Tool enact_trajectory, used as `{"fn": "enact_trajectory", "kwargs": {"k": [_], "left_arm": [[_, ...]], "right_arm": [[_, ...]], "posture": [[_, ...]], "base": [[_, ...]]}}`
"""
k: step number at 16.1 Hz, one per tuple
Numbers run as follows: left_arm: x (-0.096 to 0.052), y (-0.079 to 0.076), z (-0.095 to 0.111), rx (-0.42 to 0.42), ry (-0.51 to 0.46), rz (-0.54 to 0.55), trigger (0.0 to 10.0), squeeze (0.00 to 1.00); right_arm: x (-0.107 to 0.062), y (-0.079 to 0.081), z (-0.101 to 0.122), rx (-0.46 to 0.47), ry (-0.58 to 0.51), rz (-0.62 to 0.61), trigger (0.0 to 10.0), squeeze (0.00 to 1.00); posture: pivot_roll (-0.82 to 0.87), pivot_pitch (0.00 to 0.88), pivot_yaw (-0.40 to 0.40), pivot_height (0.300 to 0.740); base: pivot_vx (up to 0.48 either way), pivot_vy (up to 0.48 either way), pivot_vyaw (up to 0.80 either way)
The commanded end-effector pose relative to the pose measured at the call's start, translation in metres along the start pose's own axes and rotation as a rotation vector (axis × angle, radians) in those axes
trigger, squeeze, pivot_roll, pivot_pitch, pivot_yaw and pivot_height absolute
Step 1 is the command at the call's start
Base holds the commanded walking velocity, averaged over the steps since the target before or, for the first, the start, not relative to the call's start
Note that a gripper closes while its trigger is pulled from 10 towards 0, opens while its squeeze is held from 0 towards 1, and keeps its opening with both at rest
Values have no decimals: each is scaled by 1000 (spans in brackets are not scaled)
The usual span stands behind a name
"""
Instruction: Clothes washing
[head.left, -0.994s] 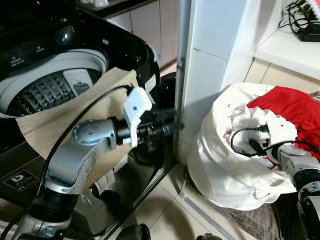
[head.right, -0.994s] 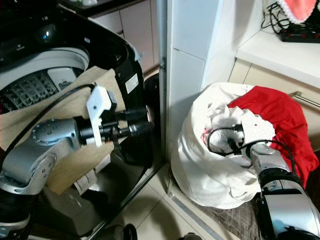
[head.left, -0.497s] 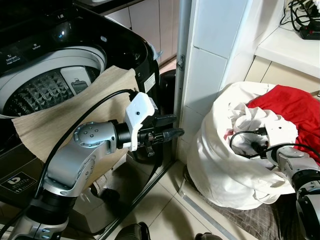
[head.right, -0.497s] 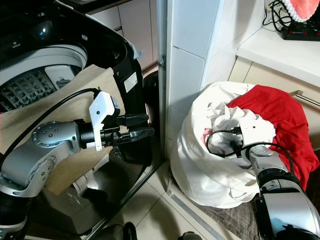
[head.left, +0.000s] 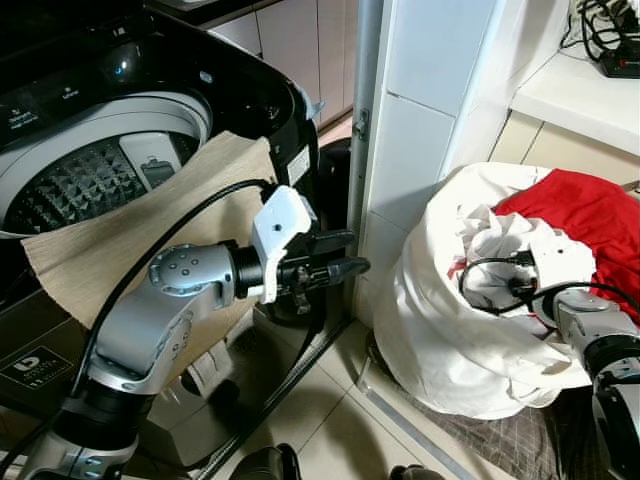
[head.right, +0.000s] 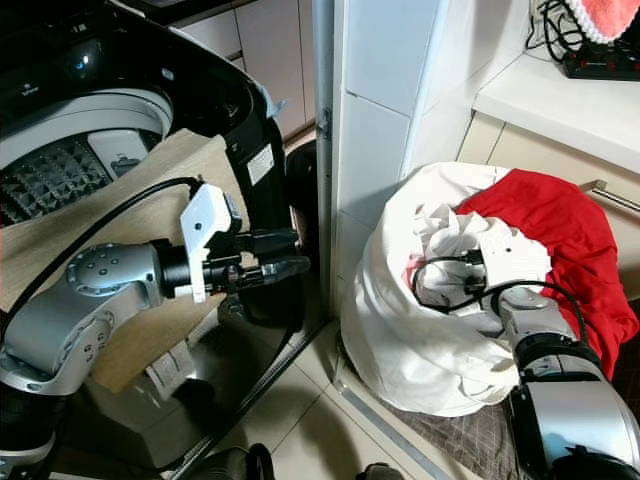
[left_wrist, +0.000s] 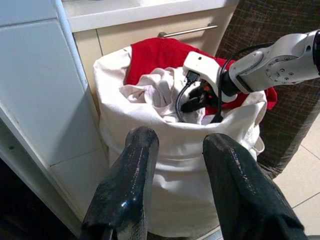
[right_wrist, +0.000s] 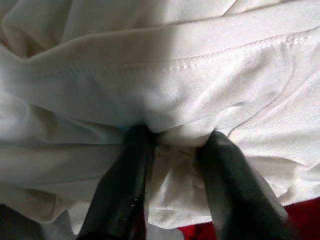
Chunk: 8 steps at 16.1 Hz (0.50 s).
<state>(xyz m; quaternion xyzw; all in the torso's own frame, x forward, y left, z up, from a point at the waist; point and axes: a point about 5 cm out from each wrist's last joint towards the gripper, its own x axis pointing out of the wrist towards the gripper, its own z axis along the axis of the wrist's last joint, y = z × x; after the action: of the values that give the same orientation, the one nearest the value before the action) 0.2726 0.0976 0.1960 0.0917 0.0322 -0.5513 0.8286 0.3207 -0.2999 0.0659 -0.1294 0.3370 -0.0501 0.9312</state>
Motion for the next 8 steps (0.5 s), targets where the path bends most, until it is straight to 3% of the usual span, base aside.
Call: {"fn": "enact_trajectory", "kwargs": {"k": [1, 8], "left_arm": [[1, 0, 0, 14, 9, 3, 10000, 0], [4, 2, -1, 23, 3, 18, 10000, 0]], "right_arm": [[1, 2, 0, 9, 4, 7, 0, 0], [-1, -4, 10, 41, -50, 8, 0, 0]], "posture": [[-32, 95, 82, 740], [-62, 61, 79, 740]], "base": [[0, 0, 0], [0, 0, 0]]}}
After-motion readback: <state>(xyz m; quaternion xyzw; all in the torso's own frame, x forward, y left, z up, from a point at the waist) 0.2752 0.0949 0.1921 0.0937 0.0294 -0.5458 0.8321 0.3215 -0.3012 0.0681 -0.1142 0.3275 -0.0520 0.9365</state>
